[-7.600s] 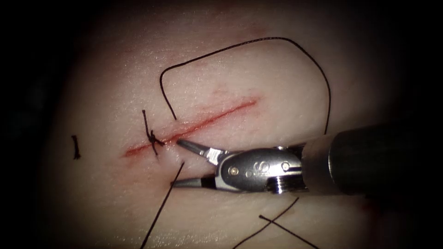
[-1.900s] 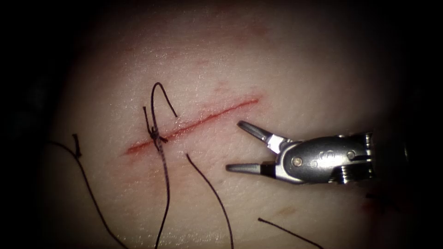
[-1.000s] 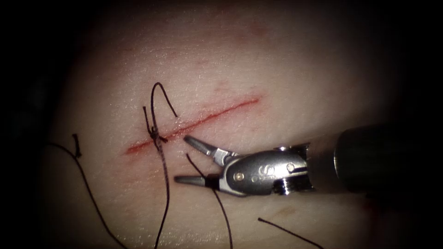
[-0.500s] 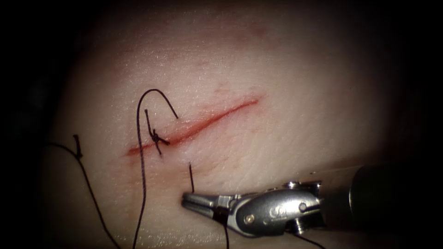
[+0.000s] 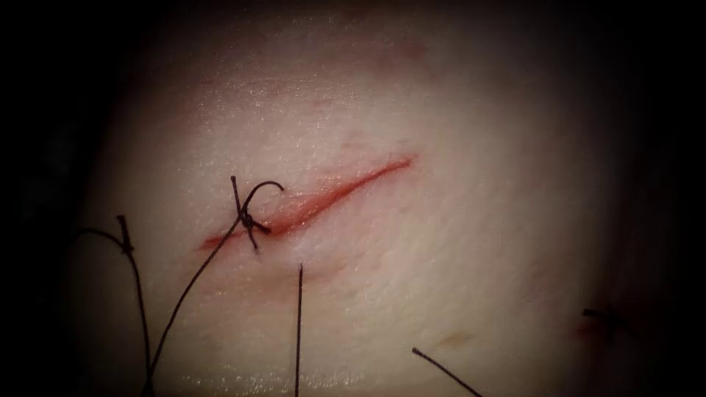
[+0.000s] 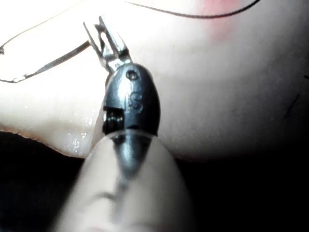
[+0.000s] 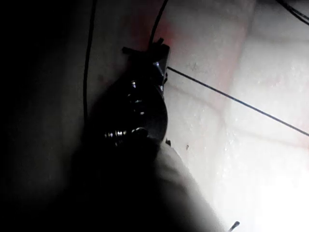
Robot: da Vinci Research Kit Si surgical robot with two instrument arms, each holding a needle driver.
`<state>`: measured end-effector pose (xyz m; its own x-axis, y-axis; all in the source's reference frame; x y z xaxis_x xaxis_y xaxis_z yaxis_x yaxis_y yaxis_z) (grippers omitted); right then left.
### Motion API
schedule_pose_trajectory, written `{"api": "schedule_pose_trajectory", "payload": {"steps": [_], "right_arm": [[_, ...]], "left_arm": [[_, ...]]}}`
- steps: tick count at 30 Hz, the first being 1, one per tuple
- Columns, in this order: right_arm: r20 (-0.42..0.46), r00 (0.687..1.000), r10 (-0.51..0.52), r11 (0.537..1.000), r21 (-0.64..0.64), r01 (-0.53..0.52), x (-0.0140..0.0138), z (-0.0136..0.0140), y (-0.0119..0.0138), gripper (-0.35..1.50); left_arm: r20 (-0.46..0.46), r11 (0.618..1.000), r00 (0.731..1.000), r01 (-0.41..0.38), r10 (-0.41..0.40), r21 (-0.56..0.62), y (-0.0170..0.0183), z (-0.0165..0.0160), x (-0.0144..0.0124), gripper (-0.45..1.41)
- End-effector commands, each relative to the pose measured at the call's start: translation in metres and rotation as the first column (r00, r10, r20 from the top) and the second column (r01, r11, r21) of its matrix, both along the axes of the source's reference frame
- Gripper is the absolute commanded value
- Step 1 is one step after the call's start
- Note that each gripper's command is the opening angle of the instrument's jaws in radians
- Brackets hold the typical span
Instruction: Wound Closure
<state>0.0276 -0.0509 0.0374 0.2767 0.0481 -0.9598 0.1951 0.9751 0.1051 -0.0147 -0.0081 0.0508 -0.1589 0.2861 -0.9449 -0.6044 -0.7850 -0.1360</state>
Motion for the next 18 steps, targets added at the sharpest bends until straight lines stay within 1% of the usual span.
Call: {"api": "schedule_pose_trajectory", "payload": {"steps": [1,2,3,4,5,7,8,9,11,12,18], "right_arm": [[-0.015,1.0,0.011,1.0,0.012,-0.011,0.0008,-0.0003,-0.0007,-0.35],[-0.018,1.0,0.022,1.0,0.018,-0.022,0.0009,-0.0005,-0.0001,-0.1],[-0.027,0.999,0.036,0.999,0.026,-0.035,0.0009,-0.0006,0.0006,0.21],[-0.033,0.997,0.064,0.997,0.036,-0.063,0.0008,-0.0007,0.0018,0.56],[-0.035,0.996,0.083,0.996,0.044,-0.082,0.0007,-0.0007,0.0027,0.74],[-0.03,0.991,0.132,0.99,0.05,-0.13,0.0001,-0.0007,0.0051,1.01],[-0.031,0.989,0.146,0.989,0.041,-0.145,-0.0002,-0.0007,0.0062,1.08],[-0.032,0.986,0.163,0.987,0.018,-0.163,-0.0009,-0.0005,0.0081,1.15],[-0.033,0.984,0.178,0.984,0.002,-0.178,-0.0017,-0.0002,0.0102,1.16],[-0.039,0.981,0.188,0.982,-0.024,-0.189,-0.0024,0.0001,0.0118,1.16],[-0.026,0.979,0.201,0.977,-0.071,-0.202,-0.0035,0.0017,0.0151,1.16]], "left_arm": [[0.002,1.0,1.0,-0.002,0.002,0.004,-0.0009,0.0006,-0.0008,-0.45],[0.002,1.0,1.0,-0.002,0.002,0.003,-0.0009,0.0006,-0.0008,-0.45],[0.003,1.0,1.0,-0.002,0.002,0.003,-0.0009,0.0006,-0.0008,-0.45],[0.003,1.0,1.0,-0.003,0.003,0.003,-0.001,0.0006,-0.0007,-0.45],[0.003,1.0,1.0,-0.004,0.004,0.003,-0.001,0.0006,-0.0006,-0.45],[0.005,1.0,1.0,-0.006,0.006,0.003,-0.001,0.0006,-0.0004,-0.45],[0.005,1.0,1.0,-0.006,0.006,0.003,-0.001,0.0006,-0.0004,-0.45],[0.005,1.0,1.0,-0.007,0.007,0.003,-0.001,0.0007,-0.0003,-0.45],[0.006,1.0,1.0,-0.007,0.007,0.003,-0.0009,0.0008,-0.0002,-0.45],[0.006,1.0,1.0,-0.008,0.008,0.002,-0.001,0.0009,-0.0002,-0.45],[0.005,1.0,1.0,-0.008,0.008,0.001,-0.001,0.0012,-0.0002,-0.45]]}}
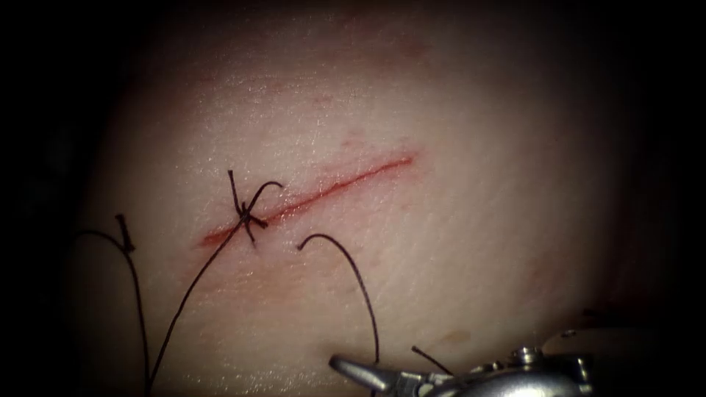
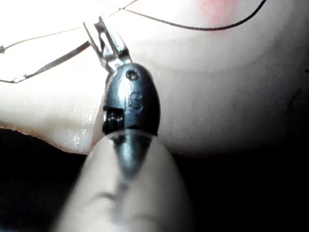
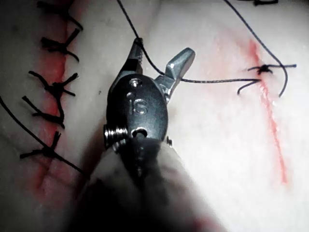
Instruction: Wound Closure
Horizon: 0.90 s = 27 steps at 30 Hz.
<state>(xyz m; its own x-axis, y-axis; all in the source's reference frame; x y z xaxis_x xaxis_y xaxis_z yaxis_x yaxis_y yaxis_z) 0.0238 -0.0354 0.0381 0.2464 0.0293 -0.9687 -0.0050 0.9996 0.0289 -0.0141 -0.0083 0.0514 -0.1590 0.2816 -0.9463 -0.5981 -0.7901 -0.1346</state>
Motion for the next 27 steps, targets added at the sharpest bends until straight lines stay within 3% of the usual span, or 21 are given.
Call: {"api": "schedule_pose_trajectory", "payload": {"steps": [1,7,11,19,27], "right_arm": [[0.007,1.0,0.005,1.0,-0.003,-0.005,0.0003,0.0014,0.0001,1.2],[-0.003,1.0,0.021,1.0,0.023,-0.021,0.0002,0.0019,-0.0004,1.42],[-0.038,0.999,0.01,0.999,0.045,-0.009,-0.0028,0.0,-0.0008,1.4],[-0.056,0.998,0.024,0.998,0.056,-0.021,-0.0105,-0.0019,-0.0007,1.36],[-0.08,0.992,0.095,0.989,0.117,-0.085,-0.0115,-0.0004,0.0011,1.47]], "left_arm": [[0.003,1.0,1.0,0.0,0.0,0.004,-0.0009,0.0006,-0.0008,-0.45],[0.004,1.0,1.0,-0.002,0.002,0.004,-0.0009,0.0007,-0.0005,-0.45],[0.002,1.0,1.0,-0.002,0.002,0.007,-0.0007,0.0007,0.0002,-0.45],[-0.062,0.997,0.995,0.076,-0.075,0.008,0.001,-0.0006,0.0083,-0.45],[-0.141,0.988,0.978,0.151,-0.151,-0.015,0.0011,-0.0008,0.0138,-0.45]]}}
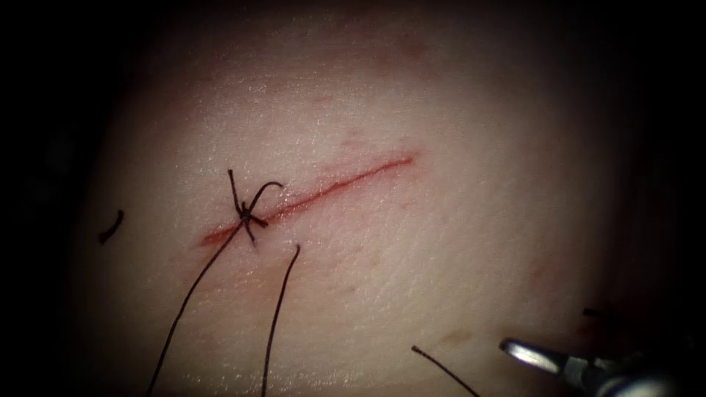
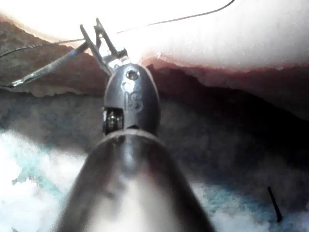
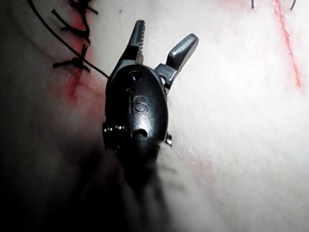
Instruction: Wound Closure
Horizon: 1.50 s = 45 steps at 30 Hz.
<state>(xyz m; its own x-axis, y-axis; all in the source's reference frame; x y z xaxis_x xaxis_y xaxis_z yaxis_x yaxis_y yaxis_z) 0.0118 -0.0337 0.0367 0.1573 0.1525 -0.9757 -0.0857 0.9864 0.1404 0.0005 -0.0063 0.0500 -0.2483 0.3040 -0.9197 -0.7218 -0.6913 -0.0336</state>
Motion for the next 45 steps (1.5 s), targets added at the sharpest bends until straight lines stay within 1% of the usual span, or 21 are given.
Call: {"api": "schedule_pose_trajectory", "payload": {"steps": [1,2,3,6,9,12,13,17,22,23,25,29,30,31,32,33,34,37,40,43,45], "right_arm": [[0.003,1.0,0.006,1.0,0.008,-0.006,0.0007,0.0013,-0.0003,1.45],[0.007,1.0,0.016,1.0,0.016,-0.016,0.0011,0.0016,0.0001,1.42],[0.038,0.999,0.028,1.0,-0.013,-0.027,0.0018,0.0021,0.0005,1.4],[0.069,0.996,0.053,0.997,-0.056,-0.049,0.004,0.0035,0.0011,1.35],[0.105,0.991,0.087,0.992,-0.106,-0.075,0.0071,0.0059,0.0018,1.3],[0.124,0.99,0.074,0.991,-0.122,-0.059,0.0098,0.0081,0.0021,1.26],[0.134,0.988,0.072,0.99,-0.126,-0.055,0.0117,0.0097,0.0023,1.23],[0.13,0.989,0.064,0.99,-0.134,-0.047,0.0144,0.0122,0.0028,1.16],[0.134,0.99,0.042,0.99,-0.137,-0.024,0.0167,0.0146,0.0035,1.1],[0.133,0.991,0.032,0.991,-0.136,-0.014,0.0169,0.0148,0.0034,1.06],[0.13,0.991,0.016,0.991,-0.137,0.003,0.0175,0.0153,0.0032,0.93],[0.123,0.992,0.004,0.99,-0.143,0.014,0.0185,0.0156,0.0028,0.85],[0.122,0.993,0.004,0.989,-0.144,0.014,0.0187,0.0156,0.0027,0.79],[0.123,0.992,0.001,0.989,-0.144,0.016,0.0188,0.0157,0.0026,0.69],[0.126,0.992,-0.004,0.989,-0.144,0.022,0.0187,0.0157,0.0026,0.27],[0.129,0.992,-0.014,0.989,-0.142,0.032,0.0186,0.0157,0.0024,-0.23],[0.136,0.99,-0.029,0.989,-0.138,0.048,0.0183,0.0156,0.0024,-0.35],[0.144,0.989,-0.038,0.989,-0.135,0.057,0.0175,0.0155,0.0023,-0.35],[0.143,0.989,-0.043,0.989,-0.137,0.063,0.0168,0.015,0.0017,-0.35],[0.132,0.989,-0.06,0.986,-0.144,0.079,0.0163,0.0139,0.0003,-0.35],[0.135,0.988,-0.081,0.984,-0.148,0.101,0.0159,0.0128,-0.0011,-0.35]], "left_arm": [[-0.003,1.0,1.0,0.008,-0.008,0.003,-0.0008,0.0006,-0.0006,-0.45],[-0.008,1.0,1.0,0.012,-0.012,0.003,-0.0008,0.0006,-0.0005,-0.45],[-0.013,1.0,1.0,0.017,-0.017,0.003,-0.0008,0.0006,-0.0007,-0.45],[-0.011,1.0,1.0,0.016,-0.016,-0.002,-0.0009,0.0006,-0.0016,-0.45],[-0.002,1.0,1.0,0.008,-0.008,-0.011,-0.001,0.0007,-0.0028,-0.45],[0.008,1.0,1.0,-0.001,0.001,-0.018,-0.0011,0.0009,-0.0038,-0.45],[0.014,1.0,1.0,-0.003,0.003,-0.023,-0.0012,0.0009,-0.0044,-0.45],[0.018,1.0,1.0,-0.014,0.014,-0.026,-0.0013,0.001,-0.0051,-0.45],[0.014,0.999,1.0,-0.021,0.021,-0.025,-0.0014,0.0012,-0.0056,-0.45],[0.016,0.999,1.0,-0.022,0.022,-0.026,-0.0014,0.0012,-0.0056,-0.45],[0.016,0.999,1.0,-0.023,0.023,-0.028,-0.0015,0.0012,-0.0058,-0.45],[0.013,0.999,1.0,-0.027,0.027,-0.026,-0.0015,0.0013,-0.006,-0.45],[0.014,0.999,1.0,-0.028,0.028,-0.027,-0.0015,0.0013,-0.0061,-0.45],[0.015,0.999,0.999,-0.029,0.029,-0.027,-0.0015,0.0013,-0.0063,-0.45],[0.016,0.999,0.999,-0.03,0.03,-0.028,-0.0015,0.0013,-0.0064,-0.45],[0.017,0.999,0.999,-0.031,0.031,-0.029,-0.0015,0.0013,-0.0064,-0.45],[0.017,0.999,0.999,-0.034,0.035,-0.028,-0.0015,0.0013,-0.0065,-0.45],[0.017,0.999,0.999,-0.034,0.035,-0.029,-0.0015,0.0013,-0.0066,-0.45],[0.017,0.999,0.999,-0.034,0.035,-0.029,-0.0015,0.0013,-0.0067,-0.45],[0.018,0.999,0.999,-0.04,0.04,-0.03,-0.0014,0.0014,-0.0071,-0.45],[0.021,0.999,0.999,-0.041,0.042,-0.031,-0.0012,0.0015,-0.0076,-0.45]]}}
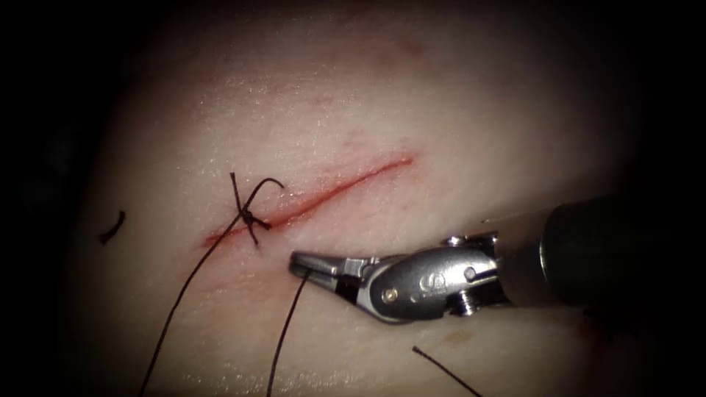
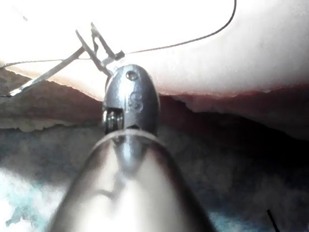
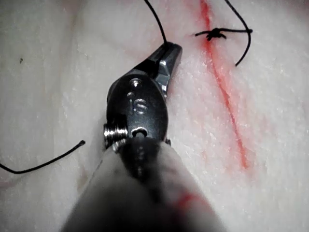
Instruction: Wound Closure
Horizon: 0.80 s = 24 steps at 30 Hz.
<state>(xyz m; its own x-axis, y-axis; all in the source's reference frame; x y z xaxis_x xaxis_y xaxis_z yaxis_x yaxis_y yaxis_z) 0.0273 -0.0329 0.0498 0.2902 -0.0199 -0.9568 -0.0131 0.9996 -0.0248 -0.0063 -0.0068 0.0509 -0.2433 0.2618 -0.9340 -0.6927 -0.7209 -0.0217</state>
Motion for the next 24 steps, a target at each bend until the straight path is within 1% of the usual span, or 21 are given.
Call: {"api": "schedule_pose_trajectory", "payload": {"steps": [1,5,8,12,18,21,24], "right_arm": [[-0.001,1.0,-0.021,1.0,0.002,0.021,0.0001,-0.0008,-0.0025,-0.35],[-0.01,0.999,-0.052,0.999,-0.012,0.052,-0.0014,-0.0032,-0.0054,-0.35],[0.001,0.996,-0.09,0.996,-0.017,0.09,-0.0026,-0.005,-0.0076,-0.35],[0.003,0.99,-0.138,0.99,-0.014,0.138,-0.0041,-0.0069,-0.0113,-0.35],[0.008,0.97,-0.241,0.97,0.013,0.241,-0.0047,-0.009,-0.017,-0.35],[-0.009,0.961,-0.276,0.961,0.028,0.276,-0.0044,-0.0101,-0.0186,-0.35],[-0.013,0.959,-0.285,0.958,0.029,0.285,-0.004,-0.0109,-0.0187,-0.35]], "left_arm": [[0.005,1.0,1.0,-0.006,0.006,0.005,-0.0007,0.0006,-0.001,-0.45],[0.016,1.0,1.0,-0.015,0.015,0.003,-0.0002,0.0009,-0.0021,-0.45],[0.02,1.0,1.0,-0.021,0.021,0.003,0.0001,0.0011,-0.0028,-0.45],[0.023,1.0,0.999,-0.026,0.026,0.002,0.0003,0.0014,-0.0035,-0.45],[0.025,1.0,0.999,-0.029,0.029,0.003,0.0006,0.0017,-0.004,-0.45],[0.029,0.999,0.999,-0.032,0.031,0.003,0.0009,0.0018,-0.0043,-0.45],[0.033,0.999,0.999,-0.038,0.037,0.004,0.0011,0.002,-0.0048,-0.45]]}}
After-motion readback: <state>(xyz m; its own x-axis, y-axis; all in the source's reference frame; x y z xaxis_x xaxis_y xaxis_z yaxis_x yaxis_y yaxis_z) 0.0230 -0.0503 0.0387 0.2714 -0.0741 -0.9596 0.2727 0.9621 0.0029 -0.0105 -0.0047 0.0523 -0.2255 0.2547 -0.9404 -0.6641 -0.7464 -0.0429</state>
